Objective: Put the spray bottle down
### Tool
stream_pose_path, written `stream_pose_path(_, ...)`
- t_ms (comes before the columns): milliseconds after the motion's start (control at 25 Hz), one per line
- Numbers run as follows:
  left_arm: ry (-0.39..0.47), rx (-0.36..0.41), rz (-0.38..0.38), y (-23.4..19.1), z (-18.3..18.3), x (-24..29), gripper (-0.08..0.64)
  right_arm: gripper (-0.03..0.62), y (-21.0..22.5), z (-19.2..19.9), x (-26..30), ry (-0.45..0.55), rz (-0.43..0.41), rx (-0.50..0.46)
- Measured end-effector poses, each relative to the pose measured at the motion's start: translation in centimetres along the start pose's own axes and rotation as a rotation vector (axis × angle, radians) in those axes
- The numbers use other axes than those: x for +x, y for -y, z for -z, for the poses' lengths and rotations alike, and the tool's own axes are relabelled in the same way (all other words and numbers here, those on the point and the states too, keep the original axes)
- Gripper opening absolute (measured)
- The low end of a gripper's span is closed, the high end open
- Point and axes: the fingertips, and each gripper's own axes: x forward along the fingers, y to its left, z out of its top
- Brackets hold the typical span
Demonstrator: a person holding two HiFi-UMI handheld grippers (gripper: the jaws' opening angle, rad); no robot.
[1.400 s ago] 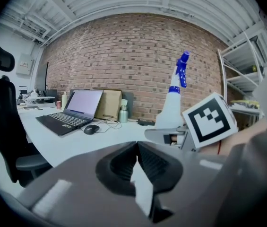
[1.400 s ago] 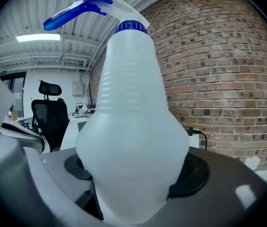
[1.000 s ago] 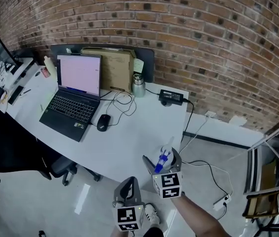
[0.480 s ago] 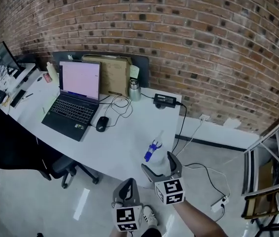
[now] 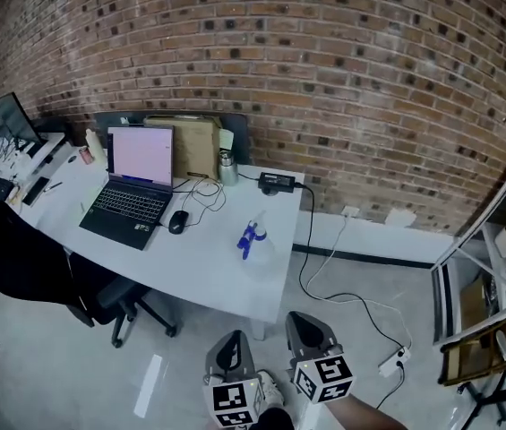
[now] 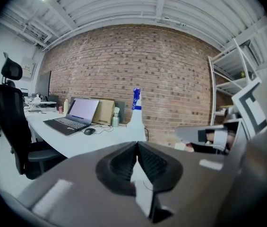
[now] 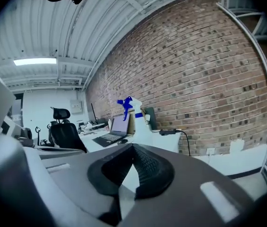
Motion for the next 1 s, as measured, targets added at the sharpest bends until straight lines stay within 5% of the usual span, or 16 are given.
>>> stream_pose_path(480,0.018,0.029,0.037,4.3,1.3,-10.3,0.008,-0.002,-4.1,1.8,-11.9,0.006,0.036,-0.041)
stream_pose_path(1000,0.052,0.052,0.055,5.6,1.4,-14.2,0.008,-0.002,-6.5,2.1,-16.3,0.039,0.02,-0.073)
